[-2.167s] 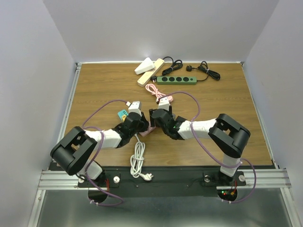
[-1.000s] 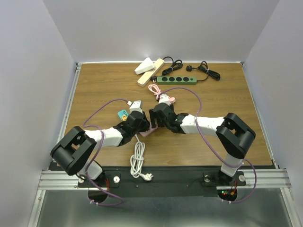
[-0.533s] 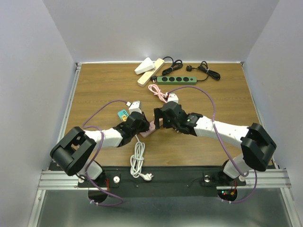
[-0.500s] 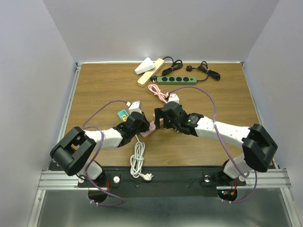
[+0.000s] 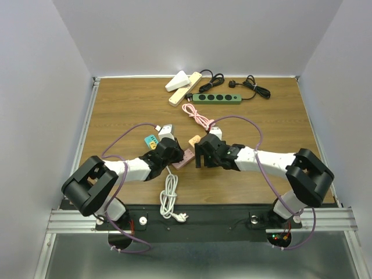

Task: Insert the plug

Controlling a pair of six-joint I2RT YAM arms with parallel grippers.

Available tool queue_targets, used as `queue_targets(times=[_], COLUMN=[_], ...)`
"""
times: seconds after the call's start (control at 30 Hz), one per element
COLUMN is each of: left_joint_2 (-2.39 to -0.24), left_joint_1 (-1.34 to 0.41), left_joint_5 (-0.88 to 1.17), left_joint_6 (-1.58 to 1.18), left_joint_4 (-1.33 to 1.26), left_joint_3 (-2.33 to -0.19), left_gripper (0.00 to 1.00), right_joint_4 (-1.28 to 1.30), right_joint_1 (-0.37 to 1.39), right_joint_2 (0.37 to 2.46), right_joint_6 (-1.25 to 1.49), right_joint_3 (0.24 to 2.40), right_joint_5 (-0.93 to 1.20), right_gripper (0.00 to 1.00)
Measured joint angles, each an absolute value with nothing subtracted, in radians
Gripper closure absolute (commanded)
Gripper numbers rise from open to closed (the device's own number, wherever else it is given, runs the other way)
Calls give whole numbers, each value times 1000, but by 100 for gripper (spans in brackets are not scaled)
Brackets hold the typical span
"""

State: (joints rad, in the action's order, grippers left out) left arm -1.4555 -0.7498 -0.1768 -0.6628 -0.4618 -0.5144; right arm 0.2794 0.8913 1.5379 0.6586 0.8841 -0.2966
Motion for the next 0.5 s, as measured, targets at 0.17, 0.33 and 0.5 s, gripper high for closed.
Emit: queue_targets(times=[0.17,0.33,0.5], left_joint_2=[-1443,-1424,-1423], left_joint_1=[-752,-759,-759], left_joint_5=[-155,-126,-126], left_joint_6=[-664,-666,-666], left_joint_4=[-467,-468,-478], left_joint_3=[-501,-483,-477], left_gripper=[75,75,75], right_joint_4=[268,255,277], right_joint_1=[891,878,855], right_joint_2=[1634,1698,1735], right_joint_6=[643,599,537], right_joint_3=[926,973,1003], right_joint_5=[-327,-347,-326], right_gripper=[13,13,13])
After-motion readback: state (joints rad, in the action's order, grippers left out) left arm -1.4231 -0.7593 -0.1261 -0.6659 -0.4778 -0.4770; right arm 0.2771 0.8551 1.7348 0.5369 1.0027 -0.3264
